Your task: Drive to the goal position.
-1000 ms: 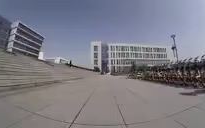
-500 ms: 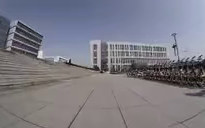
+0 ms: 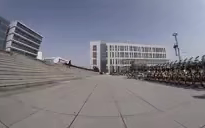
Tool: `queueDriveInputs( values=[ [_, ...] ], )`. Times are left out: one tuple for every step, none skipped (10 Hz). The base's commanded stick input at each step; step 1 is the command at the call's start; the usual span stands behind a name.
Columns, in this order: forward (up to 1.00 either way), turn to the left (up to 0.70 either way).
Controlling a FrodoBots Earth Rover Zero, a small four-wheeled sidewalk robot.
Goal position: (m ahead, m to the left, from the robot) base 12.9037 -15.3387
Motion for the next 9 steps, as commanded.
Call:
queueDriveInputs(
  values=[
    [0.5,0.0],
    [0.5,0.0],
    [0.5,0.0],
    [0.5,0.0],
    [0.5,0.0],
    [0.5,0.0],
    [0.5,0.0],
    [0.5,0.0],
    [0.5,0.0]
  ],
)
